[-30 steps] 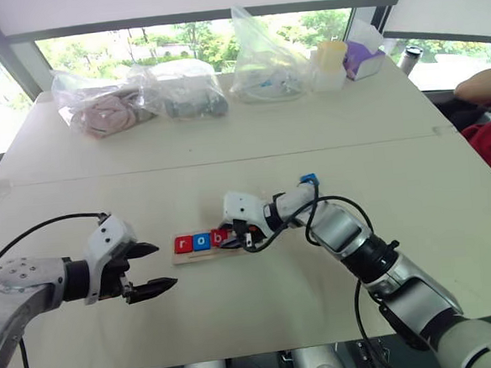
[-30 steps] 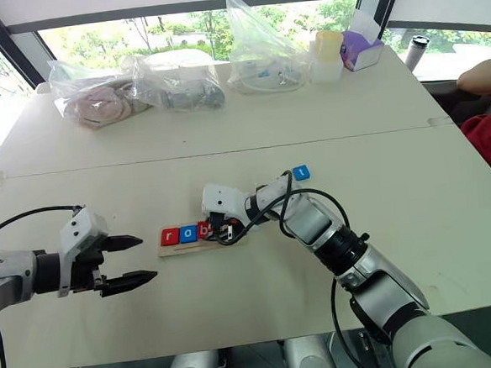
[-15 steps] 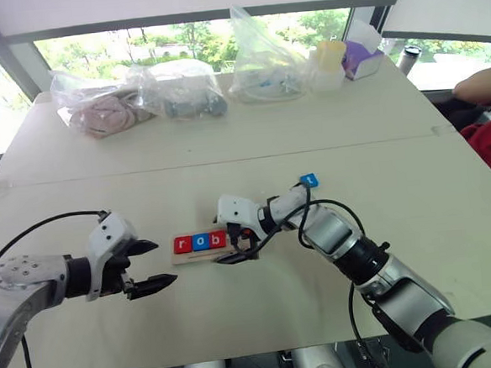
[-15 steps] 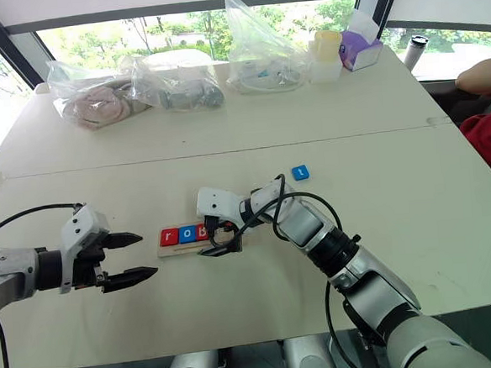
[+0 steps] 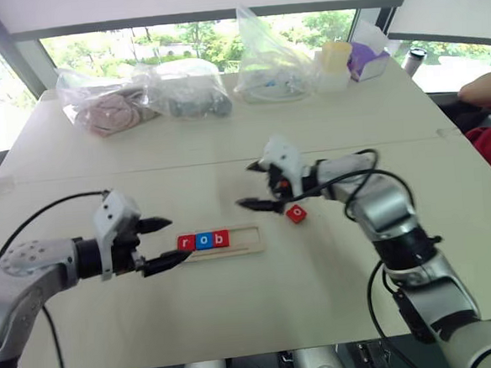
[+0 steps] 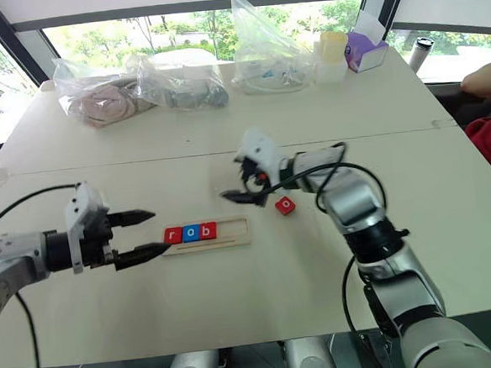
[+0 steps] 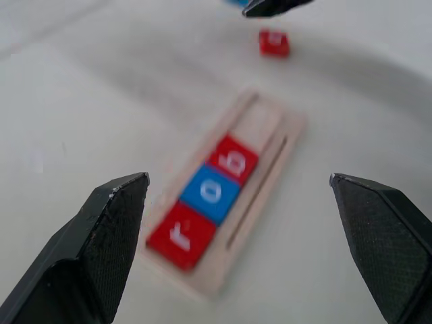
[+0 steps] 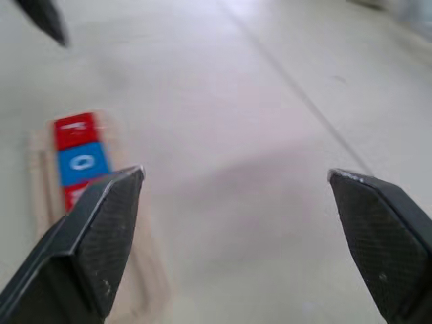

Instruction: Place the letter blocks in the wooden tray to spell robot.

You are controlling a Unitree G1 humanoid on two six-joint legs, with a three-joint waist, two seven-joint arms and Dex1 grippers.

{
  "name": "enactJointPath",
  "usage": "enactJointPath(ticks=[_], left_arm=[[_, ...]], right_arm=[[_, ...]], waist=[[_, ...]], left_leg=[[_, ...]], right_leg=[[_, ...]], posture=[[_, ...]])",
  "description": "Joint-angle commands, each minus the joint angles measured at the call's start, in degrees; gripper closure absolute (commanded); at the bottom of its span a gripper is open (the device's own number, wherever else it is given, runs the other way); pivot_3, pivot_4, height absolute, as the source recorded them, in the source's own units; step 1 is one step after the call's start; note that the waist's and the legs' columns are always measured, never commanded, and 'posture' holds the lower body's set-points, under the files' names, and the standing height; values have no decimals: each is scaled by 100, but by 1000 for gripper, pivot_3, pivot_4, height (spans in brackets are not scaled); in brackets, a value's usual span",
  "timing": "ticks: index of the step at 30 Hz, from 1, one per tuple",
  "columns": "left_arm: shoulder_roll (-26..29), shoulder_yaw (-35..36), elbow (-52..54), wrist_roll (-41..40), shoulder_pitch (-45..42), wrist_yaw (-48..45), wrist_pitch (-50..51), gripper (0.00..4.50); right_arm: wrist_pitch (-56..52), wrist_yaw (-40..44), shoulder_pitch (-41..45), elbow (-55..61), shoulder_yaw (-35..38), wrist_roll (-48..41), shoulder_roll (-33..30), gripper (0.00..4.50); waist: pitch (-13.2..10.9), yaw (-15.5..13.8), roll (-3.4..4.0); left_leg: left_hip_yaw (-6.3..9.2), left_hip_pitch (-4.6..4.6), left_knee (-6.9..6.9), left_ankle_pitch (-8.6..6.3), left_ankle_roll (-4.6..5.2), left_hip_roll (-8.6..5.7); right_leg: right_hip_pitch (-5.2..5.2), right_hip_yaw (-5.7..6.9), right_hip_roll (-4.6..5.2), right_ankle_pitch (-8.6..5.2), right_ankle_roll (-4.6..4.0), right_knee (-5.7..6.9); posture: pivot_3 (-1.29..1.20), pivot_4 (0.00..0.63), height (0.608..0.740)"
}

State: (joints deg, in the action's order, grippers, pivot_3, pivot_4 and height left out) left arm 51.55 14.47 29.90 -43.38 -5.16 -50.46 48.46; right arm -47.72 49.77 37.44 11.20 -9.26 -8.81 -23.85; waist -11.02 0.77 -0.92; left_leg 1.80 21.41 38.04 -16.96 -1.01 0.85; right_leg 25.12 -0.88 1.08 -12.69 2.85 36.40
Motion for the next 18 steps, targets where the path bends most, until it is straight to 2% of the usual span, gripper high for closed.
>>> enactJointPath(ticks=[1,5,7,11,18], left_arm=[[-54,-127,175,-173,-260,146,129,0],[-95,-393,-3,-116,-549,139,121,0],[-83,-553,-153,-18,-702,66,57,0],[-81,-751,-334,73,-899,-40,-8,0],[-80,-879,-437,184,-1048,-114,-39,0]], right_arm=[[-1243,-813,-477,1090,425,-63,9,19],[-2379,-1563,-1122,2148,611,-120,267,19],[-2619,-1965,-1428,2402,516,-16,403,19],[-2649,-2496,-1658,2321,360,101,544,19],[-2298,-2918,-1686,1724,148,195,477,19]], waist=[[-1,43,1],[-1,42,1],[-1,42,1],[-1,44,1],[0,42,0]], left_leg=[[-4,-1,-3,0,0,1],[0,-2,-5,0,0,5],[0,-5,-4,0,0,6],[-4,-9,0,0,0,6],[-11,-7,5,2,-1,5]], right_leg=[[3,-4,-3,1,1,1],[13,-13,-19,0,1,16],[17,-14,-24,-1,0,28],[18,-16,-29,-18,-8,35],[20,-28,-30,-17,-9,34]], posture=[[0,150,740],[0,150,740],[0,150,740],[0,150,740],[0,150,740]])
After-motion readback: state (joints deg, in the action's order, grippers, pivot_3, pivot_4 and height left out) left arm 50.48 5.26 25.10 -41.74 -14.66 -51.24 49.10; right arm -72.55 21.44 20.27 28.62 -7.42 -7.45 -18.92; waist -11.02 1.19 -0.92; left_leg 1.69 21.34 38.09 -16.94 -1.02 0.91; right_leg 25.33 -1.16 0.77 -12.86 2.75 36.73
